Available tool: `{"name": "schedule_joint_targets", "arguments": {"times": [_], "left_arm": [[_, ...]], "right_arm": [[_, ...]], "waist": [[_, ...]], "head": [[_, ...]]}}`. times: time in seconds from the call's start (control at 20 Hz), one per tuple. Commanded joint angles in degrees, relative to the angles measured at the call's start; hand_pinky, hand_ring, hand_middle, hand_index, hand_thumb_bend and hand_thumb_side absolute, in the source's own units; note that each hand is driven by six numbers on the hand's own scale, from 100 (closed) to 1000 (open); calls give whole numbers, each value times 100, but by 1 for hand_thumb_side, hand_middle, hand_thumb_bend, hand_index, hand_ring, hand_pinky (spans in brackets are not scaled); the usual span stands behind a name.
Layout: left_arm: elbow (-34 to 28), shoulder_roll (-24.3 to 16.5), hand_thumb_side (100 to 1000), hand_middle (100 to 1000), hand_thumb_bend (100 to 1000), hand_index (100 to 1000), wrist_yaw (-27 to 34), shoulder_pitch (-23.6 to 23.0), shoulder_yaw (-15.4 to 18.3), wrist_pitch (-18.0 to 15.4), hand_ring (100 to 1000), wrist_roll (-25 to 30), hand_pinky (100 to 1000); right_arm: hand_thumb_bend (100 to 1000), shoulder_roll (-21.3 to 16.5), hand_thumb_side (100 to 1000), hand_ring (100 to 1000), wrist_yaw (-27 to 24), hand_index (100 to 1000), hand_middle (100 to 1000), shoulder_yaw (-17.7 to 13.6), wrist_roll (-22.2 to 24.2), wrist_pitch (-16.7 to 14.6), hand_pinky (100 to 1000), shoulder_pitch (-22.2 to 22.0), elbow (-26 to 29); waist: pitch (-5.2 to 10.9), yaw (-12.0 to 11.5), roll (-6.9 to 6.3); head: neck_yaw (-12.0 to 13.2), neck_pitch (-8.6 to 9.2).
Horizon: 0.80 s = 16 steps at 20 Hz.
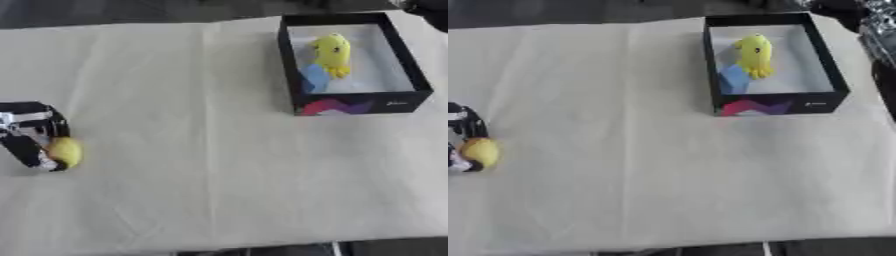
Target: Pick up the objects with one hand, pass them to the other hand, and then place them into the box on the other side of the table.
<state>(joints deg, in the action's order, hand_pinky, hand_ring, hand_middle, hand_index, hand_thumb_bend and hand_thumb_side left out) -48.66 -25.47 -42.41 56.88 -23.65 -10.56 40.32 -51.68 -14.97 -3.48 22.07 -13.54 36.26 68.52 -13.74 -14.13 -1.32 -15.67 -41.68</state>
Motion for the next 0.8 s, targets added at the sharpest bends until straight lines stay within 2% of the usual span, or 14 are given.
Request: {"name": "schedule_joint_targets", "arguments": {"times": [0.05,0.3,0.8], "left_arm": [[-95,-79,100,597,375,631,38,45,-6,33,676,58,763],[-238,-143,100,579,364,590,176,74,-11,131,670,41,765],[-476,-370,100,573,390,582,471,145,8,354,657,-61,756]], "right_arm": [[100,-184,464,1000,-20,1000,823,-78,-30,2,981,54,52],[100,-191,463,1000,-14,1000,824,-74,-33,-1,982,57,39],[100,-216,462,1000,-46,1000,823,-64,-30,-5,981,66,45]], "waist": [[131,15,16],[142,16,7],[166,20,-10]], "head": [[16,14],[15,11],[10,41]]}}
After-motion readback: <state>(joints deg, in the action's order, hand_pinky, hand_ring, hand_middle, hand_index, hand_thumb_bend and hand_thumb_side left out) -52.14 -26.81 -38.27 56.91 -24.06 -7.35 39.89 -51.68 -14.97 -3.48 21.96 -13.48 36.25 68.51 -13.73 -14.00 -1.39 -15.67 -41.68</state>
